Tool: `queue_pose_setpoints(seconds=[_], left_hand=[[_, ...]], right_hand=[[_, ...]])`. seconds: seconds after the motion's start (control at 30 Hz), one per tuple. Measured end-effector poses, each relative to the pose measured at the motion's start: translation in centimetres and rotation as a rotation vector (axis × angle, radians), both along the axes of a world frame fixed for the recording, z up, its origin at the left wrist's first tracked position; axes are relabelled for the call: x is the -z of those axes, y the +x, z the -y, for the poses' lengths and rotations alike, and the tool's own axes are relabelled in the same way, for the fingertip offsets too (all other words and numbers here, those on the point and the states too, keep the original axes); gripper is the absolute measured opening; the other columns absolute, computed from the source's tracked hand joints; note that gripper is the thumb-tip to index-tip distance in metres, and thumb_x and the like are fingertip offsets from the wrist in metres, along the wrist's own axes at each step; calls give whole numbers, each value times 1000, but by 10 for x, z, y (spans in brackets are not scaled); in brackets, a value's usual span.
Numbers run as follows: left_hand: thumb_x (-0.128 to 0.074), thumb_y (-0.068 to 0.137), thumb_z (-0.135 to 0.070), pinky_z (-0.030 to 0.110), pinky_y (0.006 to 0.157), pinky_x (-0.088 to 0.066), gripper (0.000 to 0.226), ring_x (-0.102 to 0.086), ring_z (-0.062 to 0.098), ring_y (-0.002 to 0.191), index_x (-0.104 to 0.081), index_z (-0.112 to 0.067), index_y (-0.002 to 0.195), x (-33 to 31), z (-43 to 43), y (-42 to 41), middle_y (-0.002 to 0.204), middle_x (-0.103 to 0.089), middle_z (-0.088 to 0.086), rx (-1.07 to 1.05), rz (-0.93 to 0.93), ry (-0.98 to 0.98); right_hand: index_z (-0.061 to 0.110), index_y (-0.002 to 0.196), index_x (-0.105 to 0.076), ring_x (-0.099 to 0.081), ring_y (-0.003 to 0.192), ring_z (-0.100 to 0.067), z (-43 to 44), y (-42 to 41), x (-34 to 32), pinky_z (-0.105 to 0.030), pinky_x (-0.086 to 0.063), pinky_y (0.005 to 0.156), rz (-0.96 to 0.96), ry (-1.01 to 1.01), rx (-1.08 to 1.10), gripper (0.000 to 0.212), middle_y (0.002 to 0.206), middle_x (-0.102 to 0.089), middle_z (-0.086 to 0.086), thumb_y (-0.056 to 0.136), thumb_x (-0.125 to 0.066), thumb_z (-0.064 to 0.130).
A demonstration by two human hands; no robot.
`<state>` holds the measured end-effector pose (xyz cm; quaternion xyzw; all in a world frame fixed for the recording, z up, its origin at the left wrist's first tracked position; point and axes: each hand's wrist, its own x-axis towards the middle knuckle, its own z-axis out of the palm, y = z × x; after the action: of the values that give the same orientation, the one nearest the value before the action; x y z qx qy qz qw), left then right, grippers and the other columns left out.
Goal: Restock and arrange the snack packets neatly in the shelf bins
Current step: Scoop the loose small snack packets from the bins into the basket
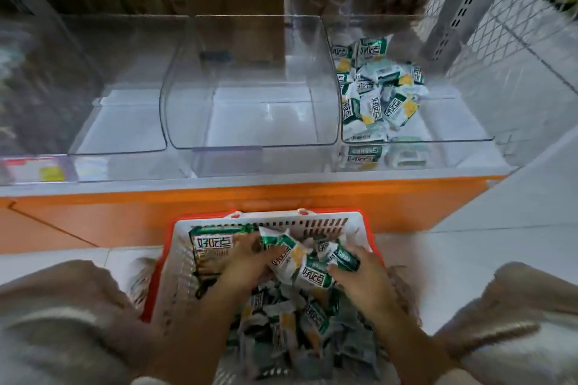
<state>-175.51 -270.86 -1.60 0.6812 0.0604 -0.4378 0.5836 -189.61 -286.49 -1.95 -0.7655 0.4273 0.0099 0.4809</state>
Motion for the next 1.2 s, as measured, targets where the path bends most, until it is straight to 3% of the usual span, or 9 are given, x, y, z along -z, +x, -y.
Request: queue_pose_setpoints(seconds=[0.13, 0.23, 0.33, 0.43, 0.53, 0.77, 0.9, 1.1, 1.2], left_hand=[[-61, 95, -6, 49, 78, -58, 66, -61, 38, 112, -33, -27, 151, 53, 1, -7, 146, -47, 18, -62, -188, -115], [-65, 94, -14, 59, 85, -56, 79, -61, 42, 115, -20, -43, 152, 67, 3, -3, 152, -40, 14, -88, -195, -54], [-65, 91, -42, 51, 94, -54, 79, -57, 35, 122, -16, -42, 153, 66, 8, -3, 151, -43, 12, 118, 93, 179], [-53, 100, -33, 28, 89, -46, 64, -57, 32, 122, -21, -23, 155, 53, 11, -6, 148, -46, 11, 230, 345, 389], [-55, 99, -22, 29, 77, -53, 40, -66, 23, 97, -52, -18, 139, 24, 12, -13, 132, -61, 7, 326, 634, 421], [-57, 98, -22, 25, 87, -53, 28, -59, 1, 103, -63, -35, 123, -85, 44, -18, 112, -56, -25, 383, 1012, 65], [-61, 96, -24, 21, 88, -51, 31, -59, -4, 100, -62, -36, 124, -166, 81, 6, 112, -60, -22, 420, 1237, -91], [-61, 96, -31, 26, 104, -38, 45, -49, 12, 127, -51, -32, 139, -216, 158, 69, 142, -53, -10, 779, 1585, 230], [-63, 95, -32, 30, 110, -36, 54, -45, 16, 133, -44, -29, 146, -215, 203, 104, 148, -47, -5, 1005, 1603, 454]], right_hand=[[20, 125, -56, -58, 104, -5, 4, 7, 27, -10, -42, 81, 75, 38, 72, 46, 116, -60, 8, 83, -75, 21], [17, 134, -51, -53, 106, -7, 7, 7, 31, -14, -41, 84, 61, -31, -13, 54, 113, -52, 9, 84, -73, 14], [9, 131, -54, -56, 95, -5, 9, 0, 30, 0, -41, 68, 14, -111, -58, 50, 125, -56, 3, 84, -70, 3], [25, 141, -48, -59, 81, -3, 11, -10, 26, -11, -47, 68, 27, -70, -28, 60, 137, -55, 1, 86, -67, 9], [28, 140, -47, -51, 68, -5, 12, -11, 4, -12, -41, 56, 87, -74, 60, 54, 130, -47, 13, 92, -59, 8], [32, 129, -52, -50, 91, 19, 35, 8, -98, 3, -38, 72, 423, -241, 92, 40, 118, -50, 14, 94, -58, 13], [40, 110, -58, -59, 97, 5, 85, 21, -164, -15, -46, 81, 592, -398, 66, 31, 112, -57, 16, 92, -59, 13], [38, 102, -63, -58, 110, -12, 174, 50, -167, -34, -46, 98, 432, -380, -24, 25, 122, -61, 6, 92, -62, 15], [34, 111, -64, -53, 118, -15, 212, 75, -150, -29, -41, 100, 304, -333, -143, 26, 127, -55, 6, 89, -67, 19]])
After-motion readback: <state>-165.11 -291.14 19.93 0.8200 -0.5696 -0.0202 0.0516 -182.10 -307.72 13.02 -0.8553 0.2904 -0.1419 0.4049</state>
